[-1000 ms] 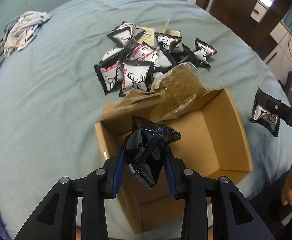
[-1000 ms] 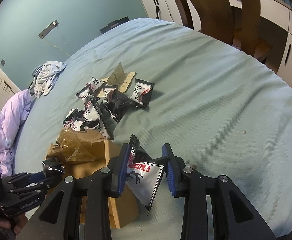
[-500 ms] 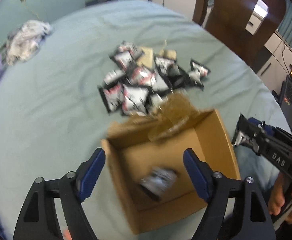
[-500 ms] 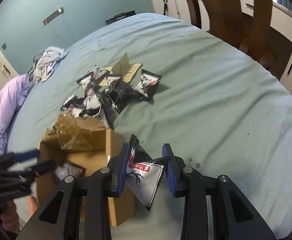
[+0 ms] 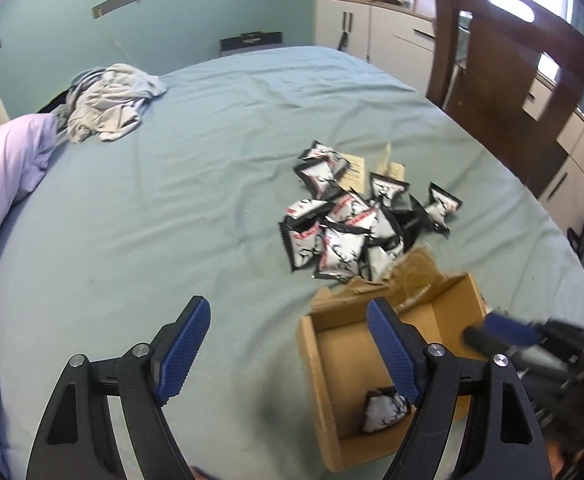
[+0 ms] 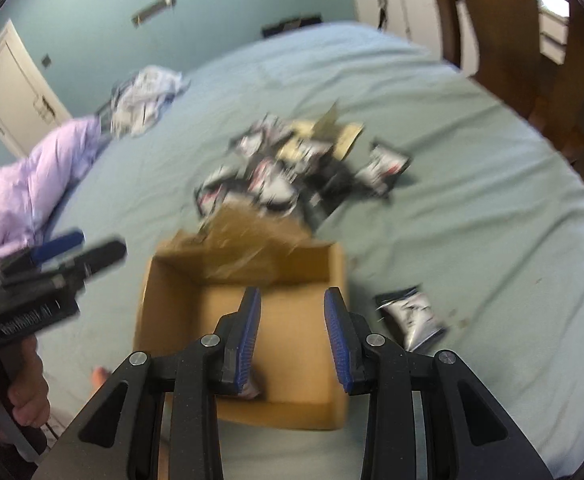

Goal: Organize snacks
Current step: 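Drop the white packet into the box from the right tool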

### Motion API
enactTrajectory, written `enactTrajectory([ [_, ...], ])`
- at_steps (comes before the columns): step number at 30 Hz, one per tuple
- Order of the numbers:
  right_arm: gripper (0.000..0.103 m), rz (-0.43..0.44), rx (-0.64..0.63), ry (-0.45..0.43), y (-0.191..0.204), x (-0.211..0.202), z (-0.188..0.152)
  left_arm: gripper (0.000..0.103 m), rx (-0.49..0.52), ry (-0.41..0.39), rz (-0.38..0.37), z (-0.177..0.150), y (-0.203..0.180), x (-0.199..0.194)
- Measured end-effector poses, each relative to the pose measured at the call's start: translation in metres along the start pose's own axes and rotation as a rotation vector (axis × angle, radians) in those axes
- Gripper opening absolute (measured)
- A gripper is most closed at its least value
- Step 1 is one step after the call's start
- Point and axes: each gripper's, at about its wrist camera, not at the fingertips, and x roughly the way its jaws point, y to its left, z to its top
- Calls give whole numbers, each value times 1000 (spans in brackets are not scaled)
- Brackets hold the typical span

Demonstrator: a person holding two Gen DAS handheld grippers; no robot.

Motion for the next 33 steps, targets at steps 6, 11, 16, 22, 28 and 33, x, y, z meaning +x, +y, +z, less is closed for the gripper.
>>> enactTrajectory([
  [6,31,-7,-68,133,35,40,1,82,-5,5,33,-4,6,3],
  [11,50,47,40,144,22,48,8,82,-5,5,32,-4,9,3],
  [16,80,27,94,27,-2,23,10,82,19,4,45,-5,3,5],
  [22,80,32,51,-1,-26,-17,19,82,43,12,82,-7,-3,8],
  [28,80,-74,46,-125,-68,-61,15,82,35,19,101,-6,-2,12],
  [33,80,-181,192,-11,-110,-31,-3,82,10,34,103,-3,0,18],
])
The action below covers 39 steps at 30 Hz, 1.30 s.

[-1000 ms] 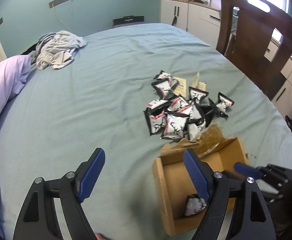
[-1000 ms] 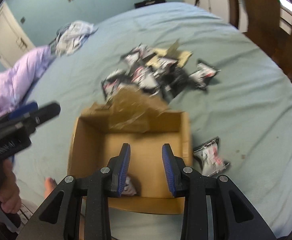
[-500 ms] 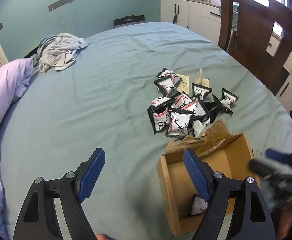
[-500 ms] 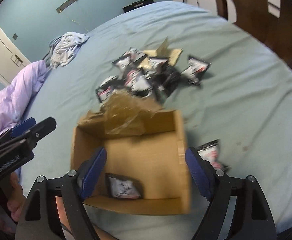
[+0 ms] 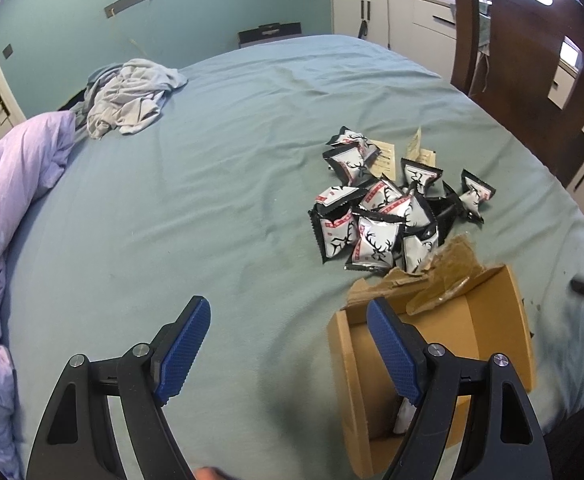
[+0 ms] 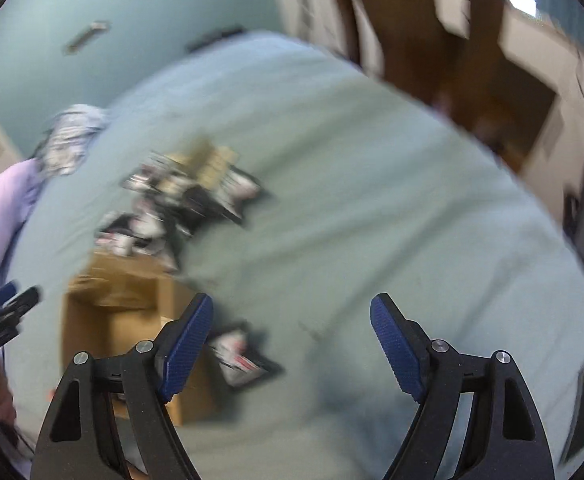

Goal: Organize snacks
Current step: 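Drop the white packet into the box from the right tool, then grasp a white deer-print packet from the pile with the left tool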

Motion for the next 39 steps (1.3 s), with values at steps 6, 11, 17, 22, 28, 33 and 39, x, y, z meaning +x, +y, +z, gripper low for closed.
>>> enactTrajectory([
  [6,80,33,-28,276,8,64,-9,82,5,11,14,5,-3,9],
  [11,72,73,-84,366,21,89,-14,82,22,15,18,6,-8,12],
  [17,65,160,-80,435,29,118,-13,82,34,21,26,7,-11,15],
  [22,58,148,-82,439,32,130,-7,82,23,29,29,7,-8,17],
  [28,32,171,-84,450,37,126,-10,82,23,30,29,6,-8,17],
  [33,13,187,-30,475,27,124,-13,82,28,46,38,6,-9,21],
  [39,0,211,7,377,20,101,-3,82,25,43,55,3,-7,20],
])
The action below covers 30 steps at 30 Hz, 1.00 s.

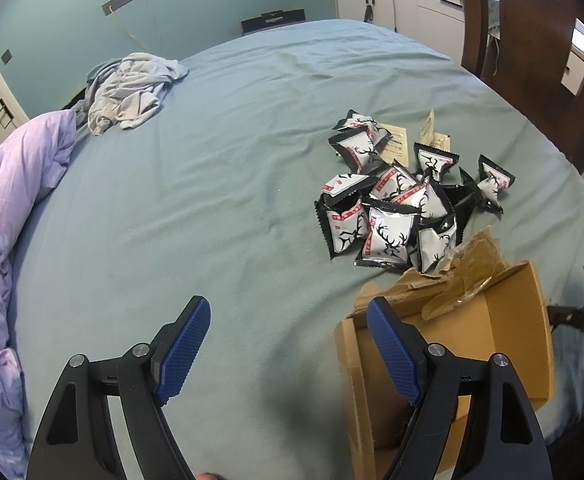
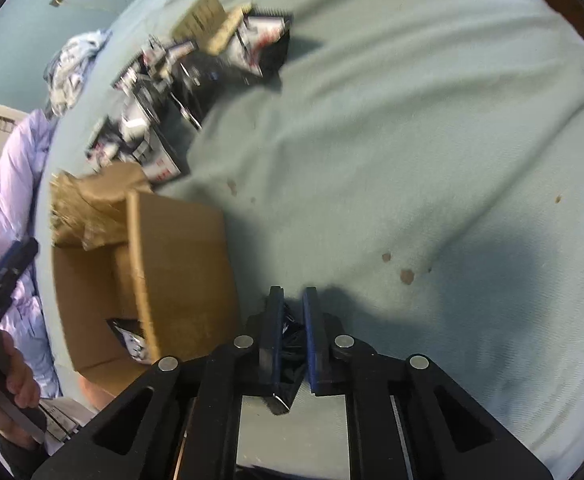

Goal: Organize snacks
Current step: 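Grasp a white deer-print packet from the pile with the left tool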

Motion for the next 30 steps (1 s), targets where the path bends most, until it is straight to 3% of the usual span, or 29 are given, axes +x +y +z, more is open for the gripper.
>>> enactTrajectory([
  [9,0,26,71,-239,-13,-50,-5,82,-55,-10,-17,8,11,1],
  [12,0,-3,66,-337,-14,-73,-12,82,-66,-12,-35,15,14,9],
  [16,0,42,79,-424,-11,-88,-17,82,-88,-1,-21,27,24,26],
  [24,0,85,115,-478,-14,-82,-12,82,-176,94,-160,45,37,64],
  [30,0,79,84,-450,-2,-67,1,82,-110,140,-195,64,12,98],
])
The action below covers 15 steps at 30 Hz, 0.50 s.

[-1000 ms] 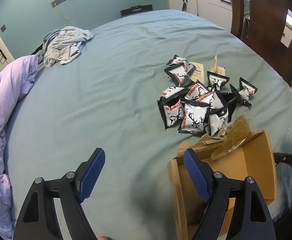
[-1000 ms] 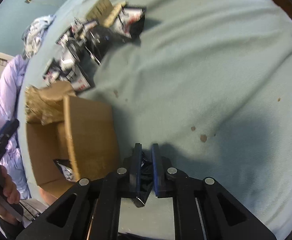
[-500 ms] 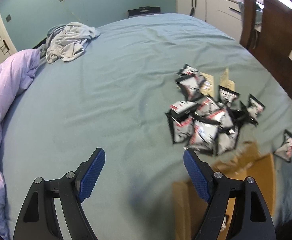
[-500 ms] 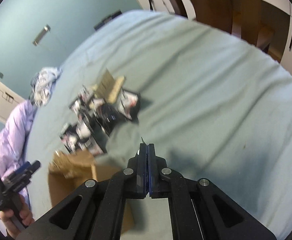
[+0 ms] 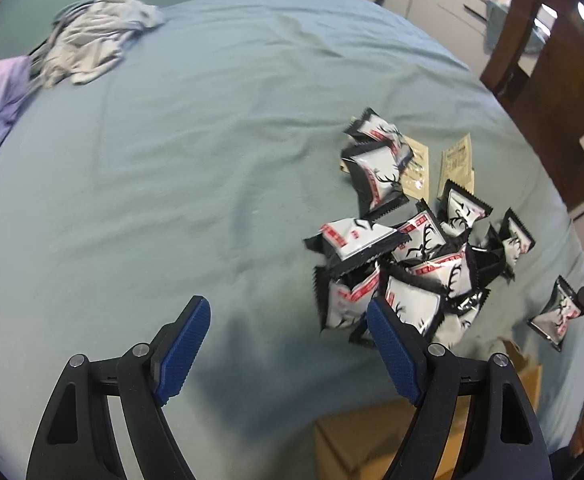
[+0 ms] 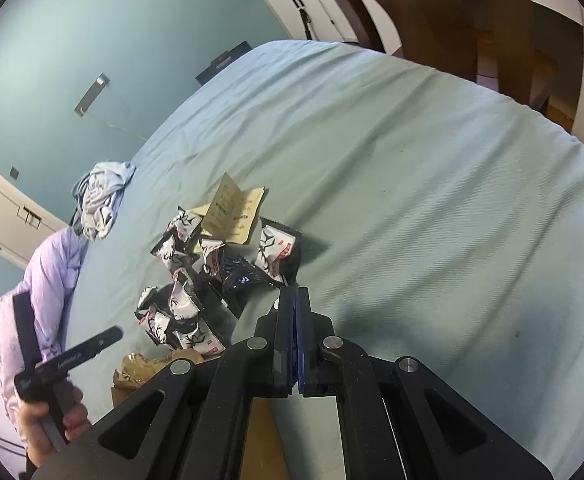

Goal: Organize snacks
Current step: 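Grasp a white deer-print packet from the pile with the left tool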

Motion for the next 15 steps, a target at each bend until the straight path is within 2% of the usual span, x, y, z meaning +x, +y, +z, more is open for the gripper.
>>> enactTrajectory([
  [3,0,8,-11,13,1,9,5,80,36,45,-31,5,-11,19],
  [5,0,5,-21,18,3,12,7,73,40,66,-66,8,-15,29],
  [8,0,6,-31,23,4,15,10,45,-9,85,-142,12,-12,33],
  [9,0,9,-32,23,4,16,10,32,-24,91,-178,13,-10,34],
  [12,0,6,-35,21,4,17,9,29,-9,80,-164,10,-13,31],
  [15,0,0,-33,17,4,16,9,26,5,45,-109,5,-14,21],
])
